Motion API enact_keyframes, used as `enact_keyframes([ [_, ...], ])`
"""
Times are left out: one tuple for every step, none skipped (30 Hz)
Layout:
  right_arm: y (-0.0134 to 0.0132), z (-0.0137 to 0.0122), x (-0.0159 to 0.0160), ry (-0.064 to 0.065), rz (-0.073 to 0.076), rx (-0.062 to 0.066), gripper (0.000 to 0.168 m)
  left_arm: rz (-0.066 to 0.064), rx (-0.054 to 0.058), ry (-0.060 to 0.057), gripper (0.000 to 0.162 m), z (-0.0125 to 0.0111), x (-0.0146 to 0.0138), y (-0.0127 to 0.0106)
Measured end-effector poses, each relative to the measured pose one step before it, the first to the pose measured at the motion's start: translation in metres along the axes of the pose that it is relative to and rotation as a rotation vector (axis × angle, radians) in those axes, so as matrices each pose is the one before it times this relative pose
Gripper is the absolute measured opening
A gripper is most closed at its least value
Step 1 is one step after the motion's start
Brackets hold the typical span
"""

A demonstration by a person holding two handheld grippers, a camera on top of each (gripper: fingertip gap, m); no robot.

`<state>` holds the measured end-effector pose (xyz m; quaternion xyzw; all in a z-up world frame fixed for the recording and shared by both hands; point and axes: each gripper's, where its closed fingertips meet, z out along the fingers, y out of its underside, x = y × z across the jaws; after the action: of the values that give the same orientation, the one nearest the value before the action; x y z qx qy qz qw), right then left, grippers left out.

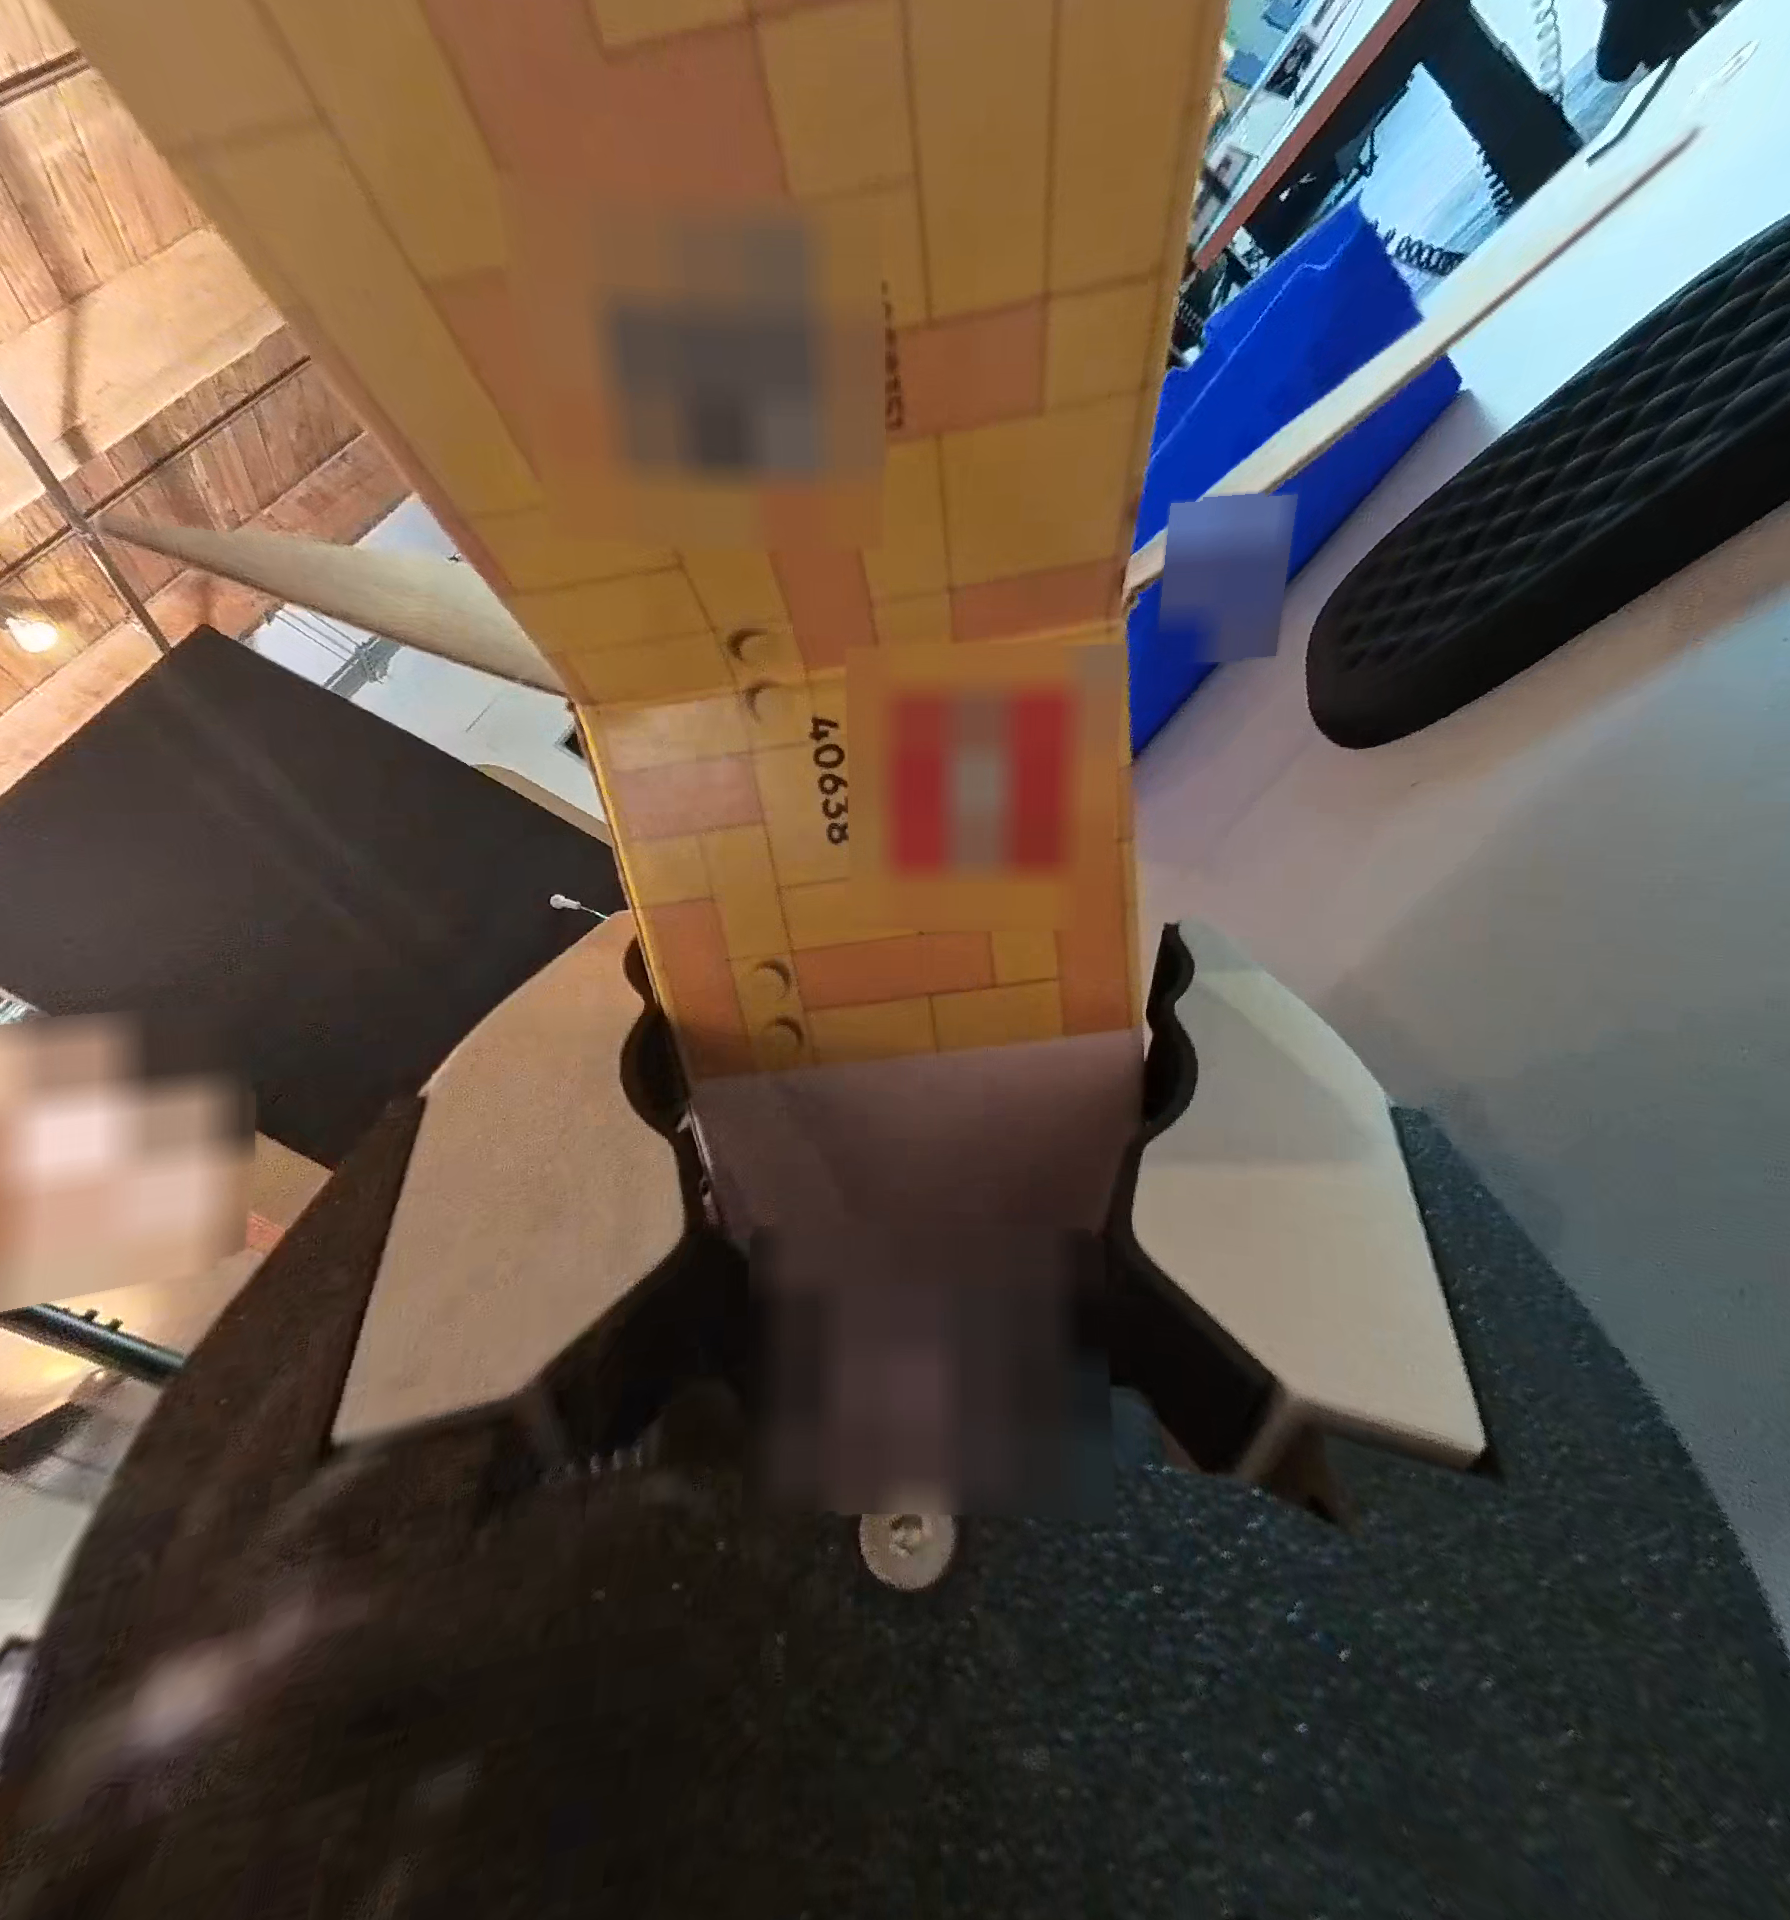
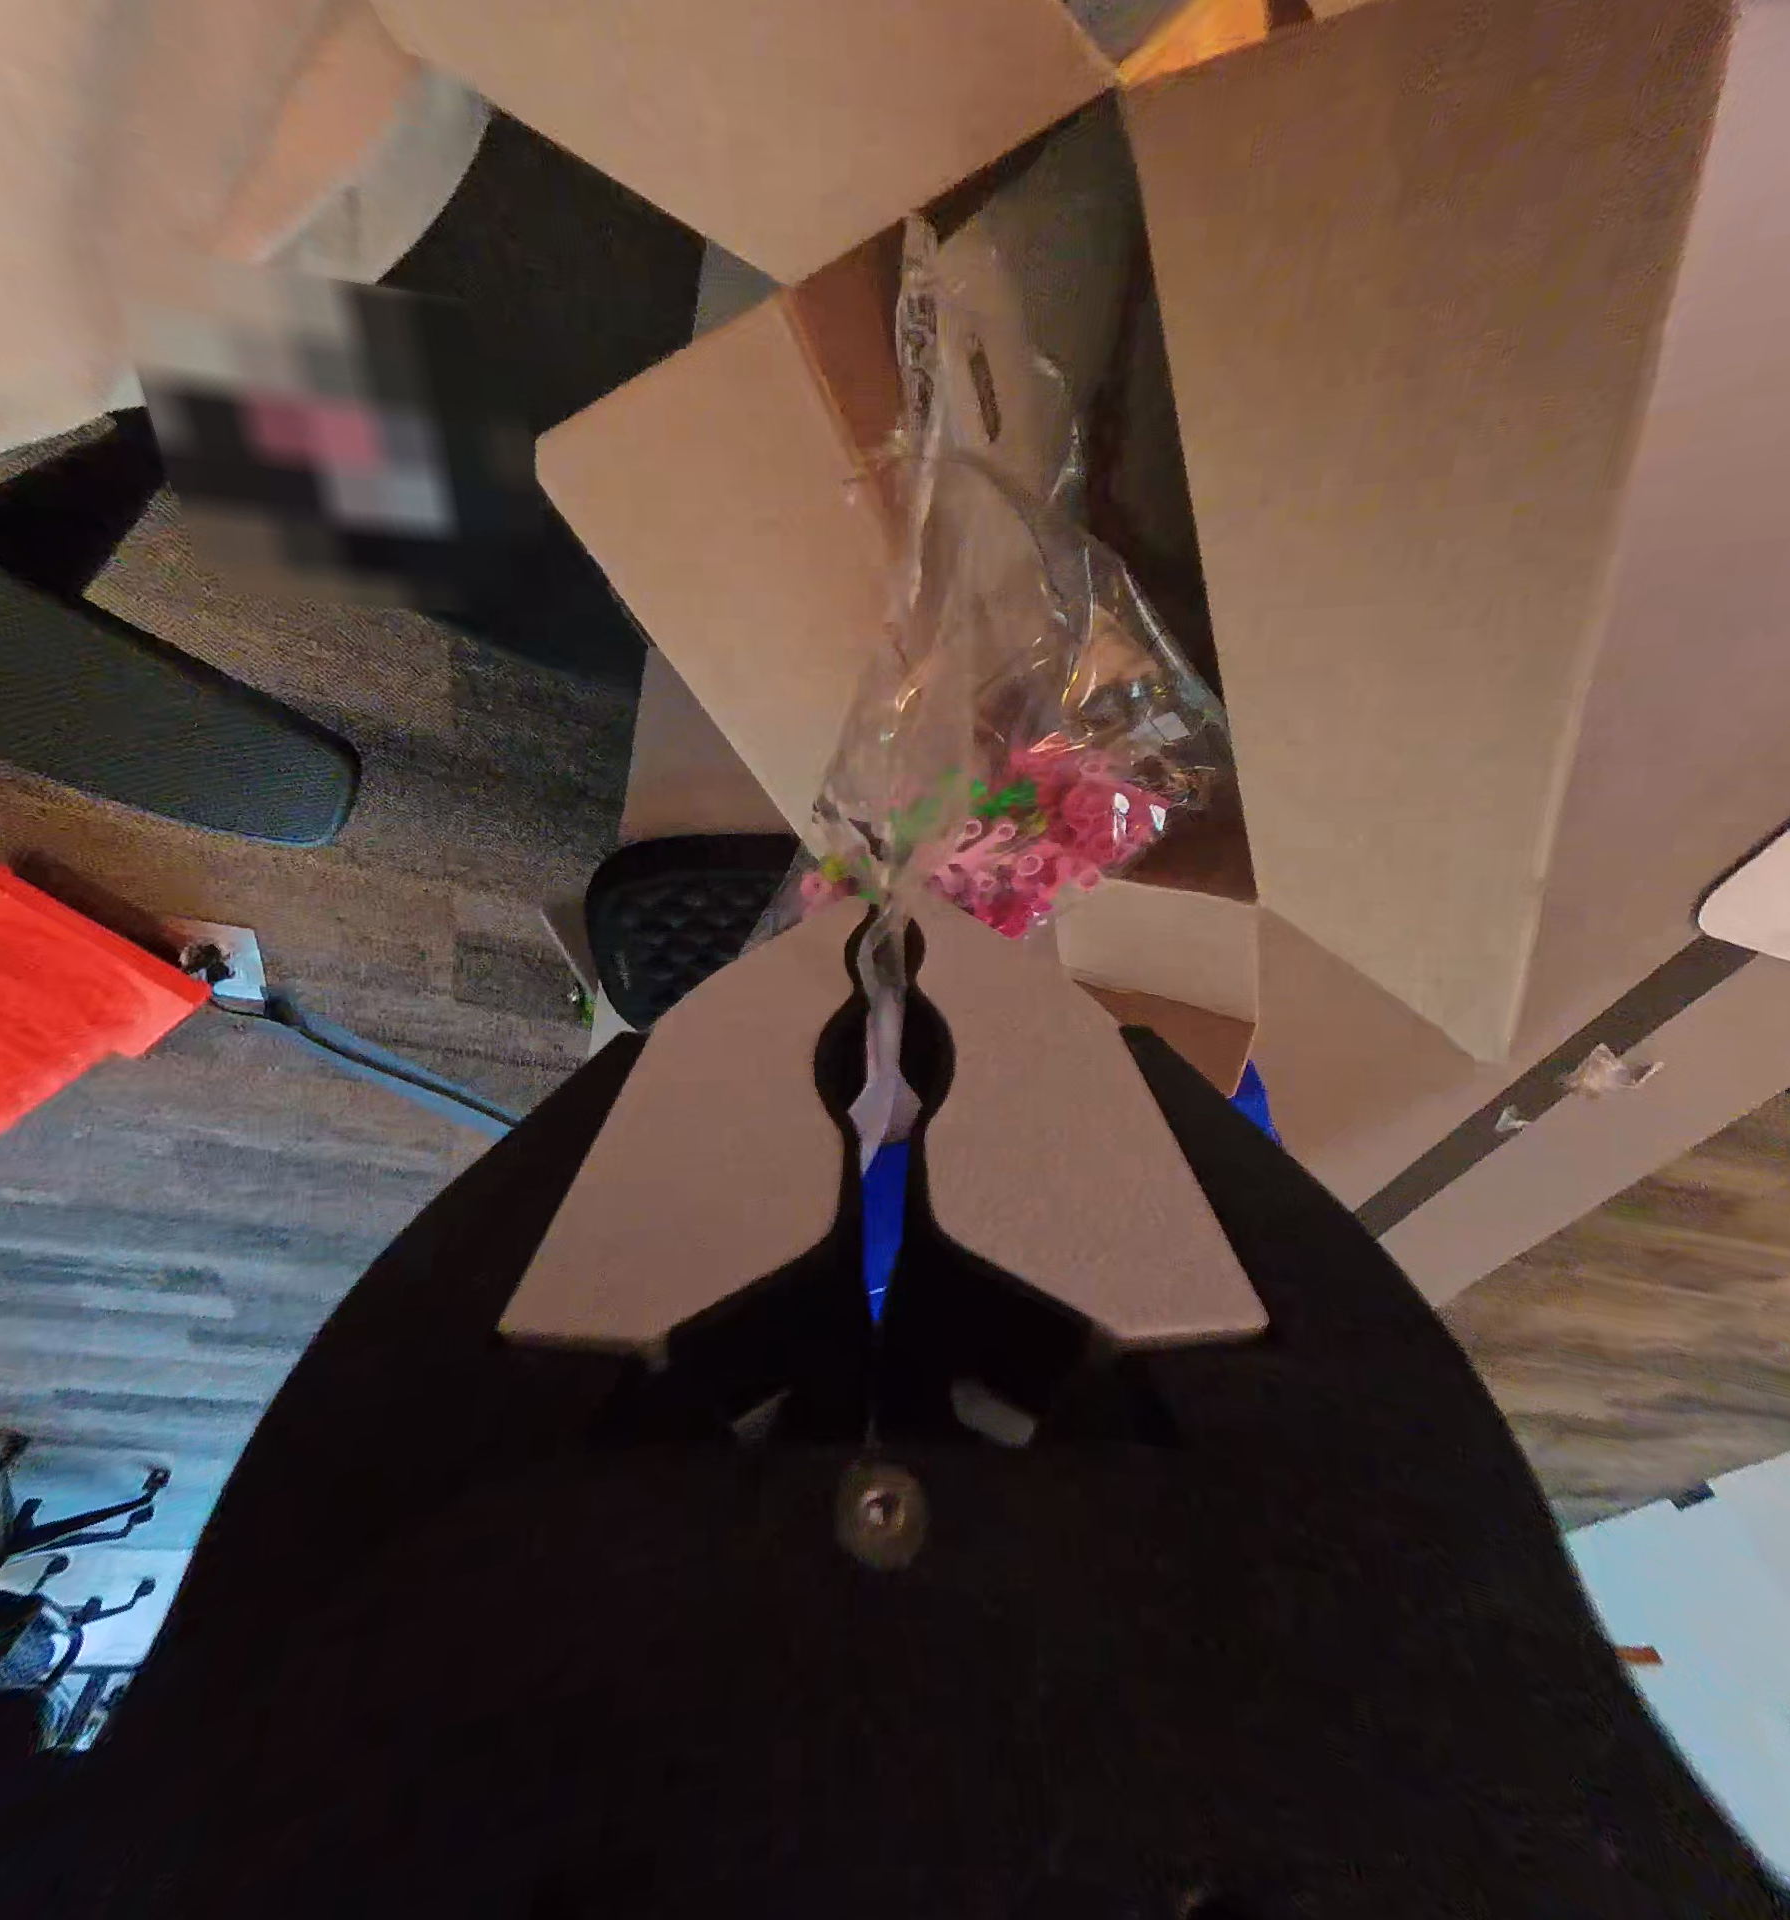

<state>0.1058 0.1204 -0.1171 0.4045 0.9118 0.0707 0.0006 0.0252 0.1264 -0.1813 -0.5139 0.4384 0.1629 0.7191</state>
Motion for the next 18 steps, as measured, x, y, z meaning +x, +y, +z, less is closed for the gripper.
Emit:
enact_keyframes([
  [-0.00215,0.00157,0.00130,0.0040,0.0022,-0.0205,0.000,0.0093,-0.0054,-0.0007,0.090,0.00062,0.00064,0.00048],
  [-0.00214,0.00111,0.00153,0.0015,0.0105,-0.0188,0.000,-0.0009,-0.0008,-0.0019,0.090,0.00035,-0.00008,0.00002],
  [-0.00141,0.00089,0.00168,-0.0012,0.0184,-0.0193,0.000,-0.0083,-0.0005,-0.0029,0.090,0.00089,-0.00018,0.00007],
  [-0.00102,0.00046,0.00213,0.0040,0.0168,-0.0215,0.000,-0.0051,0.0005,-0.0034,0.089,0.00059,-0.00090,-0.00022],
  [-0.00131,0.00022,0.00269,0.0105,0.0038,-0.0177,0.000,-0.0039,0.0009,-0.0007,0.089,0.00036,-0.00091,-0.00011],
  [-0.00314,0.00041,0.00154,0.0123,-0.0119,-0.0093,0.000,-0.0045,0.0038,0.0009,0.089,0.00053,-0.00081,-0.00048],
  [-0.00300,-0.00032,0.00164,0.0134,-0.0172,-0.0077,0.000,-0.0068,0.0073,0.0038,0.090,0.00076,-0.00033,-0.00070],
  [-0.00239,-0.00028,0.00144,0.0092,-0.0108,-0.0132,0.000,-0.0149,0.0096,0.0027,0.089,-0.00004,0.00002,-0.00190],
  [-0.00277,-0.00024,0.00142,0.0056,-0.0046,-0.0104,0.000,-0.0110,0.0019,-0.0012,0.089,0.00019,-0.00092,0.00023],
  [-0.00319,0.00012,0.00196,0.0077,-0.0096,-0.0036,0.000,-0.0089,0.0021,-0.0036,0.089,-0.00008,-0.00138,0.00030],
  [-0.00335,0.00085,0.00122,0.0058,-0.0179,-0.0018,0.000,-0.0074,0.0023,0.0010,0.089,-0.00029,-0.00084,0.00030],
  [-0.00220,0.00180,0.00135,0.0008,-0.0183,-0.0036,0.000,0.0045,0.0039,0.0086,0.089,-0.00054,0.00043,-0.00020],
  [-0.00170,0.00209,0.00123,-0.0022,-0.0085,-0.0089,0.000,0.0154,0.0024,0.0098,0.089,-0.00059,0.00105,-0.00038],
  [-0.00217,0.00151,0.00102,-0.0065,-0.0069,-0.0065,0.000,0.0139,0.0045,0.0119,0.089,-0.00058,0.00171,-0.00069],
  [-0.00308,0.00091,0.00156,0.0007,-0.0176,-0.0023,0.000,0.0057,0.0071,0.0076,0.089,-0.00041,0.00100,-0.00094],
  [-0.00372,0.00085,0.00325,0.0146,-0.0234,-0.0050,0.000,-0.0062,0.0061,0.0059,0.089,-0.00029,0.00040,-0.00099],
  [-0.00218,0.00035,0.00263,0.0086,-0.0266,-0.0126,0.000,-0.0099,0.0046,0.0026,0.089,-0.00020,-0.00041,-0.00045],
  [-0.00319,0.00023,0.00244,0.0063,-0.0209,-0.0089,0.001,-0.0080,-0.0014,-0.0030,0.089,-0.00030,-0.00168,0.00056],
])
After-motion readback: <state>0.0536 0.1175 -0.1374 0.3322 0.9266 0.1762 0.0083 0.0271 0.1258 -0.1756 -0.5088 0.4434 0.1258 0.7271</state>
